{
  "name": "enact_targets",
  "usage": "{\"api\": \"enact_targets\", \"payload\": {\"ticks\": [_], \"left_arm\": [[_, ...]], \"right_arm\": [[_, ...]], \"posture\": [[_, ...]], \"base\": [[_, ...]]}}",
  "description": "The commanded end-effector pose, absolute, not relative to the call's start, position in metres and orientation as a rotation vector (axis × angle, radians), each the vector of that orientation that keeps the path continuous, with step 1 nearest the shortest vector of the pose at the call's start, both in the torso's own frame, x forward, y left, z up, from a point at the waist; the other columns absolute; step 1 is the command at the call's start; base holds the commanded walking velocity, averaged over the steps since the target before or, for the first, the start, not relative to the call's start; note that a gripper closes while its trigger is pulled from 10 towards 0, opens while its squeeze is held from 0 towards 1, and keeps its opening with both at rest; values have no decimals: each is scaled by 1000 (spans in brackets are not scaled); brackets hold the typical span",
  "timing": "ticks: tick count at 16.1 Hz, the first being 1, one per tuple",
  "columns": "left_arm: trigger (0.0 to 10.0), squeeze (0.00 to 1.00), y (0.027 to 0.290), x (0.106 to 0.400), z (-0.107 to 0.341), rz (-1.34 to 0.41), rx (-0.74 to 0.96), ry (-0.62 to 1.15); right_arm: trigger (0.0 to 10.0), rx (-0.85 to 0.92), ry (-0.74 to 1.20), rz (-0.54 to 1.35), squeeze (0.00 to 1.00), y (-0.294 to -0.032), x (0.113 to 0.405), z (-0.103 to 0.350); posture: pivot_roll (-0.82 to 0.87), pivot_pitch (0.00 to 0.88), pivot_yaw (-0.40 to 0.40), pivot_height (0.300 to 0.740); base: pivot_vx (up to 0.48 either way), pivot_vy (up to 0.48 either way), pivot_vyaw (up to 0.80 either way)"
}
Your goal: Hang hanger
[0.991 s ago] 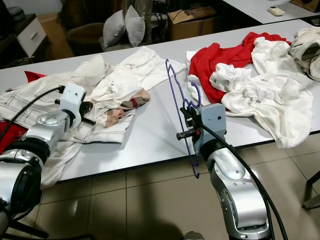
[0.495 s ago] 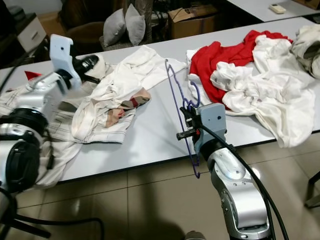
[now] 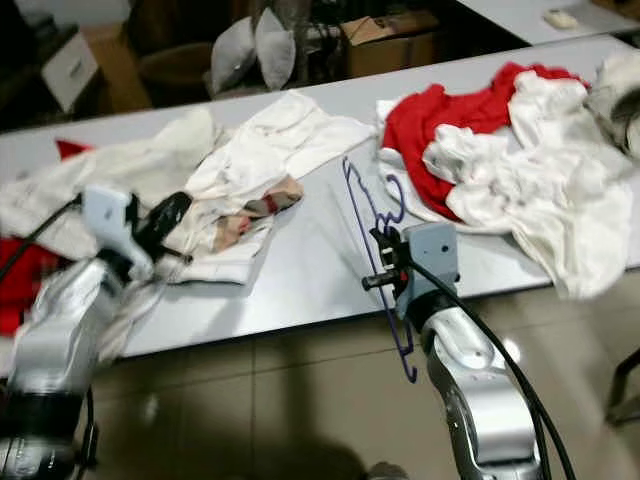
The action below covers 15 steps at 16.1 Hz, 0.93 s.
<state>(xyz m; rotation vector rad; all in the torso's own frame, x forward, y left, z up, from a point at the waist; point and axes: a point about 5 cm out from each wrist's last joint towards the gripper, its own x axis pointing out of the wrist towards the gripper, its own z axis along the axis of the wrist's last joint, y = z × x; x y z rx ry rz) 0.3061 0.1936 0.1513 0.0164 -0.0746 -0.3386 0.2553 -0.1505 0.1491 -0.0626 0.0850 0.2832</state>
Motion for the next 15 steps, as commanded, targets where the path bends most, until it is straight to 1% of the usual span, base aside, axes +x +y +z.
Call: {"api": "enact_targets", "payload": {"ticks": [1,2,4,5,6,7,8,9,11,12,13,15], "left_arm": [[10000,0,199,303,167,-306,35,-123],[10000,0,200,289,164,-293,57,-107],[10000,0,200,269,161,-262,59,-56],[10000,0,199,263,159,-253,57,-30],[10000,0,196,261,156,-261,36,3],[10000,808,194,260,154,-270,22,17],[10000,1000,188,259,153,-287,-2,29],[10000,1000,183,258,155,-297,-10,34],[10000,1000,175,258,154,-313,2,12],[10000,576,173,257,152,-318,5,18],[10000,553,170,256,149,-324,10,33],[10000,635,164,255,146,-342,16,24]], "right_arm": [[10000,-58,79,312,0,-146,256,149],[10000,-42,85,318,0,-145,257,148],[10000,-19,95,321,0,-144,257,145],[10000,-6,98,319,0,-144,257,144],[10000,10,100,309,0,-144,257,144],[10000,16,100,304,0,-145,257,144],[10000,29,99,289,0,-148,255,145],[10000,30,94,264,0,-152,254,146],[10000,49,90,239,0,-157,252,149],[10000,53,88,233,0,-158,252,149],[10000,60,86,227,0,-159,251,150],[10000,54,82,215,0,-162,250,153]], "posture": [[-109,0,103,740],[-82,0,78,740],[-75,0,69,740],[-73,0,63,740],[-77,0,63,740],[-83,0,66,740],[-93,0,75,740],[-106,0,87,740],[-116,0,95,740],[-116,0,95,740],[-128,0,101,740],[-141,0,99,740]], "base": [[0,469,-538],[0,480,-663],[0,480,-650],[0,480,-531],[0,469,0],[0,469,0],[0,465,0],[0,465,0],[0,0,0],[0,0,0],[0,0,0],[0,0,0]]}}
